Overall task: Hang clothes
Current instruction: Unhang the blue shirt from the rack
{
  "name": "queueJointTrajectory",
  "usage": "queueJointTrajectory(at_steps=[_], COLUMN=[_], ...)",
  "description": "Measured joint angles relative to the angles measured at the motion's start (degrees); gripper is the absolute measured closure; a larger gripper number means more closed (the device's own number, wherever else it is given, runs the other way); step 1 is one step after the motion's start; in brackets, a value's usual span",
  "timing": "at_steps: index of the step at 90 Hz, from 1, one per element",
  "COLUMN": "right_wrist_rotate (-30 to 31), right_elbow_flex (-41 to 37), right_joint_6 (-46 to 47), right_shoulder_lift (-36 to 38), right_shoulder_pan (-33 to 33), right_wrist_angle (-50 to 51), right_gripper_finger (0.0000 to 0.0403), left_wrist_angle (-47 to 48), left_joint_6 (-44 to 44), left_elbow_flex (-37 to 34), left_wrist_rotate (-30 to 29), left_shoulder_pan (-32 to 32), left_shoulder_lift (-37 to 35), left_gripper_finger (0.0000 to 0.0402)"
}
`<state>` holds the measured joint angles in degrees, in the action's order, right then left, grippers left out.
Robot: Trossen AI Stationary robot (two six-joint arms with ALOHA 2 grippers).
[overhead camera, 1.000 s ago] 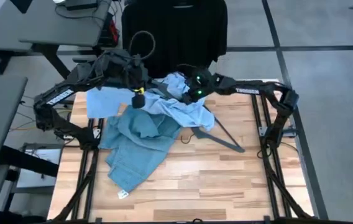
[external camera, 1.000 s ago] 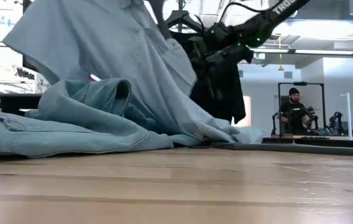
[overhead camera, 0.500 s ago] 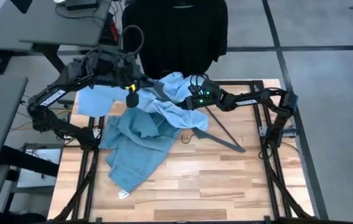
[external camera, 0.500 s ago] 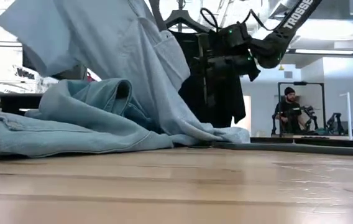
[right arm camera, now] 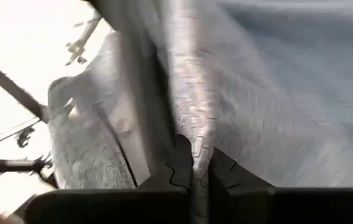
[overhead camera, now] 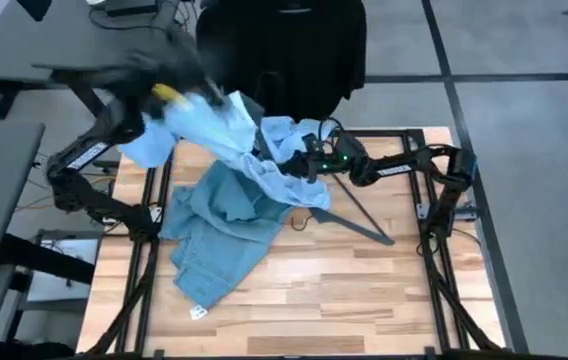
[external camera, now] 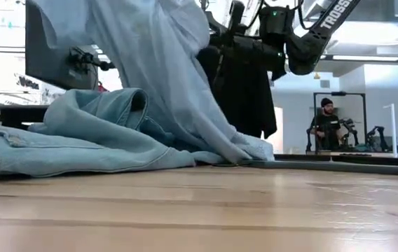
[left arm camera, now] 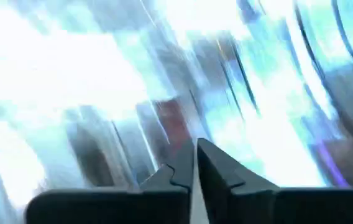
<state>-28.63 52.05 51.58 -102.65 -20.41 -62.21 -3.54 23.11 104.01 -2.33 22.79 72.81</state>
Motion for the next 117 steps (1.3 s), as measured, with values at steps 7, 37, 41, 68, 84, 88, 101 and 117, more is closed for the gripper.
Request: queueJointTrajectory(at_steps=[7, 37, 41, 68, 84, 88, 101, 117], right_wrist_rotate=[0.25, -4.43, -6.05, -10.71, -10.53, -10.55, -10.58, -14.37], right_elbow_flex=[0.04, 0.26, 0.28, 0.24, 0.24, 0.24, 0.24, 0.56], right_joint_6=[-0.47, -1.96, -2.31, -18.67, -25.89, -27.25, -28.20, -29.36], right_shoulder_lift=[0.00, 0.47, 0.86, 7.87, 11.44, 12.03, 13.35, 13.57], right_shoulder_pan=[-0.02, -1.70, -2.10, -3.27, -4.57, -4.84, -5.93, -7.35], right_wrist_angle=[0.49, 3.68, 5.34, 34.93, 45.13, 46.92, 50.01, 52.39], right_gripper_finger=[0.0402, 0.0402, 0.0402, 0.0402, 0.0403, 0.0403, 0.0398, 0.0352], left_wrist_angle=[-6.76, 11.33, 16.25, 38.36, 46.65, 49.13, 55.04, 64.54], left_joint_6=[-0.95, -2.16, -2.16, -7.07, -8.87, -10.25, -16.23, -23.74], left_elbow_flex=[0.83, 0.16, 0.19, -0.14, -0.21, -0.45, -0.14, -0.39], left_wrist_rotate=[0.81, 1.59, 0.53, -0.75, -0.80, -0.67, -0.67, -0.05], left_shoulder_pan=[0.35, 0.26, 0.32, 0.21, 0.23, 0.16, 0.45, 0.42], left_shoulder_lift=[-0.80, -0.59, -1.05, 2.68, 5.47, 6.48, 8.27, 13.57], left_gripper_finger=[0.0396, 0.0399, 0.0399, 0.0401, 0.0401, 0.0401, 0.0401, 0.0365])
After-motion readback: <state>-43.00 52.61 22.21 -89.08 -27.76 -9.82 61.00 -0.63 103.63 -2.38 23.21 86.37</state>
